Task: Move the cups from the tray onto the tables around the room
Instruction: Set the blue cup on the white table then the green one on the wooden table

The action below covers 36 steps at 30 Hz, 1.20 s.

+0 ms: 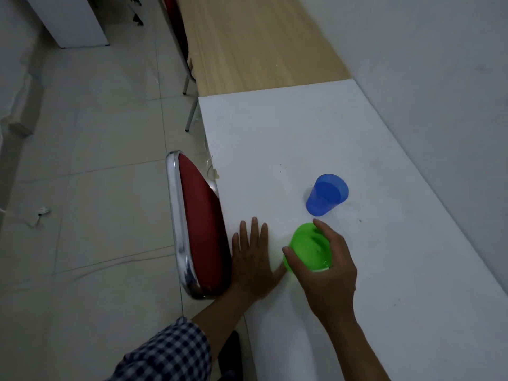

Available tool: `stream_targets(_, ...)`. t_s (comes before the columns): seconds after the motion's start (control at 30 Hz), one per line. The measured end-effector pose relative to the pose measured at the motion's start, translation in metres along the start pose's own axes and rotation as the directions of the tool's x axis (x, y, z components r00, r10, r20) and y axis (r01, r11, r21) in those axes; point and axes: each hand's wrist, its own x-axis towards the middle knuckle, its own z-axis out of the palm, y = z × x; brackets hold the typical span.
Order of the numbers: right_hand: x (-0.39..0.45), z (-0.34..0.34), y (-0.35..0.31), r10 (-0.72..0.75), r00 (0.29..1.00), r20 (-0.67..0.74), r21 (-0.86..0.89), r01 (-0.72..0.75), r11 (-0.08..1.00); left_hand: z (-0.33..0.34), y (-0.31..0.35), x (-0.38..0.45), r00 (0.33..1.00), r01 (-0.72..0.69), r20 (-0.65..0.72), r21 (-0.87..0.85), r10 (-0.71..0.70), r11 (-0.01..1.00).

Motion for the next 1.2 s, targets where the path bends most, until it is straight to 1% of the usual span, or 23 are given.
stream_targets(0.07,-0.023,-0.018,-0.011,0.016,1.000,-0.013,0.004,-0.016,1.000,-0.008,0.001,-0.018,0.995,-0.076,0.064,-0.002,0.076,0.997)
stream_targets(0.13,-0.050,-0.035,-0.022,0.034,0.999,-0.018,0.011,-0.033,0.999,-0.020,0.004,-0.045,0.983,-0.170,0.071,-0.005,0.170,0.985)
stream_targets(0.2,-0.079,-0.051,-0.033,0.053,0.998,-0.019,0.018,-0.053,0.998,-0.037,0.009,-0.078,0.965,-0.261,0.029,-0.006,0.261,0.965)
stream_targets(0.27,-0.108,-0.065,-0.044,0.051,0.998,-0.025,0.018,-0.051,0.999,-0.056,0.010,-0.114,0.934,-0.352,-0.057,-0.001,0.351,0.936)
stream_targets(0.33,-0.136,-0.074,-0.053,0.041,0.999,-0.030,0.013,-0.041,0.999,-0.071,0.008,-0.153,0.908,-0.399,-0.128,0.035,0.400,0.916)
stream_targets(0.37,-0.150,-0.077,-0.058,0.042,0.999,-0.032,0.013,-0.041,0.999,-0.077,0.006,-0.172,0.907,-0.395,-0.133,0.056,0.399,0.917)
stream_targets(0.43,-0.176,-0.080,-0.067,0.037,0.999,-0.035,0.026,-0.036,0.999,-0.090,0.000,-0.207,0.924,-0.352,-0.127,0.084,0.360,0.932)
stream_targets(0.53,-0.204,-0.076,-0.081,0.032,0.999,-0.015,0.052,-0.031,0.998,-0.108,-0.012,-0.247,0.934,-0.305,-0.155,0.123,0.322,0.944)
stream_targets(0.6,-0.217,-0.071,-0.090,0.020,1.000,0.014,0.071,-0.021,0.997,-0.119,-0.023,-0.268,0.938,-0.272,-0.180,0.147,0.296,0.951)
stream_targets(0.73,-0.233,-0.053,-0.109,-0.026,0.995,0.099,0.090,0.017,0.996,-0.139,-0.047,-0.299,0.956,-0.147,-0.232,0.155,0.181,0.977)
stream_targets(0.93,-0.227,-0.013,-0.148,-0.136,0.964,0.228,0.176,0.097,0.980,-0.162,-0.093,-0.319,0.965,0.022,-0.261,0.173,0.024,0.985)
stream_targets(1.07,-0.216,0.026,-0.176,-0.208,0.929,0.306,0.210,0.147,0.966,-0.181,-0.129,-0.321,0.947,0.079,-0.317,0.108,-0.041,0.991)
stream_targets(1.2,-0.201,0.080,-0.198,-0.244,0.906,0.345,0.216,0.176,0.960,-0.201,-0.176,-0.313,0.931,0.135,-0.351,0.069,-0.103,0.988)
